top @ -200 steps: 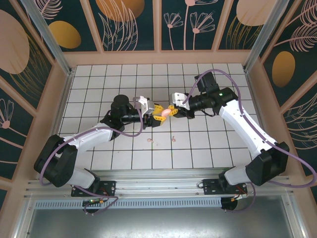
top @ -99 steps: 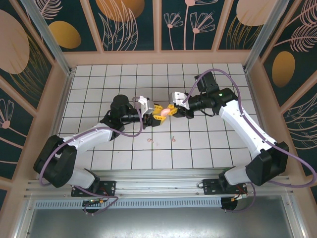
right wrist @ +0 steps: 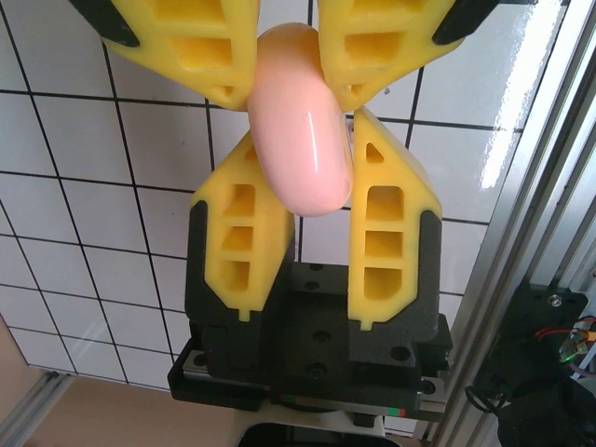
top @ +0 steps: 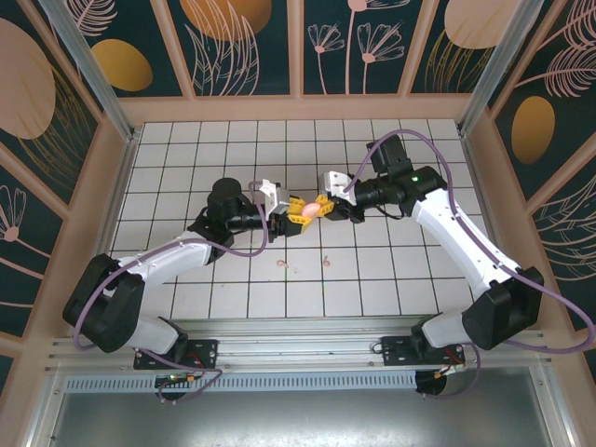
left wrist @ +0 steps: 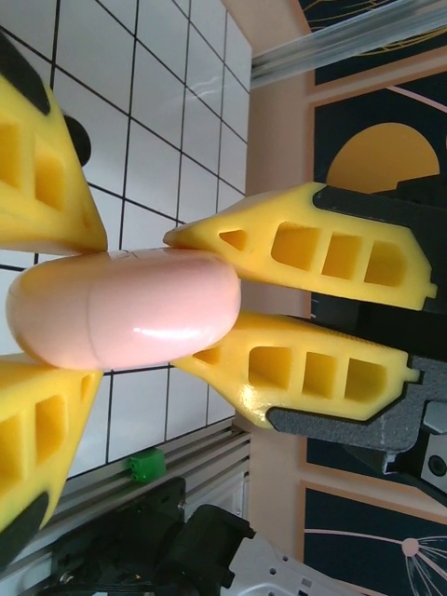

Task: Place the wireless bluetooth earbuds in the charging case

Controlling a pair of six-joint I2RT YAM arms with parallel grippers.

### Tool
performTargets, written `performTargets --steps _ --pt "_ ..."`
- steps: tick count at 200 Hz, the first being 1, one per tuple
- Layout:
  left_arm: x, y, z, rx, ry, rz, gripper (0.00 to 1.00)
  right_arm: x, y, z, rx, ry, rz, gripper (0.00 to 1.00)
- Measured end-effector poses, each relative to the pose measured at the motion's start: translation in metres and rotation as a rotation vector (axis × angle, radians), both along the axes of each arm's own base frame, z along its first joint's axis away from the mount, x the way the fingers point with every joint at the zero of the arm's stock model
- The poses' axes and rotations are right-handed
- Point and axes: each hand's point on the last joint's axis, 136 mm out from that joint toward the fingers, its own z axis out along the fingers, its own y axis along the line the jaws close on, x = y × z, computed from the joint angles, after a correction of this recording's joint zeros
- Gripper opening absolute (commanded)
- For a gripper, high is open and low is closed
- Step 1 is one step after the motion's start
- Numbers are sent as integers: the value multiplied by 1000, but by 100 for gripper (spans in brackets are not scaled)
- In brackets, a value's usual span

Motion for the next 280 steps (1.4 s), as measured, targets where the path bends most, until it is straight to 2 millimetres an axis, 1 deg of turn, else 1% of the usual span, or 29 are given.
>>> performTargets --steps 43,92,107,120,141,152,166,188,210,231,251,280 --pt "-1 1 6 -11 -14 0 34 -1 -1 -3 -6 6 -1 11" --pt "-1 1 6 -12 -15 1 33 -1 0 -3 -6 6 0 11" --pt "-1 1 6 -12 -15 0 29 -1 0 -3 -6 6 1 11" --pt "-1 1 6 -12 -13 1 23 -1 0 -3 -6 5 -1 11" --pt "0 1 6 -11 -15 5 18 0 0 -3 -8 6 -8 11" --pt "0 1 6 -11 -17 6 17 0 0 -3 -7 6 -9 15" --pt "0 1 6 -11 -18 8 16 1 0 -2 -5 13 -17 25" --pt "1 1 7 -11 -20 12 16 2 1 -3 9 23 -30 31" --pt "1 1 7 -12 -21 13 16 2 1 -2 26 17 -42 32" --pt "2 1 7 -11 -21 17 16 4 1 3 47 12 -60 34" --pt "3 1 7 -11 -21 24 16 7 0 11 82 17 -75 34" --pt "3 1 5 -6 -20 23 16 18 -4 25 143 9 -101 35"
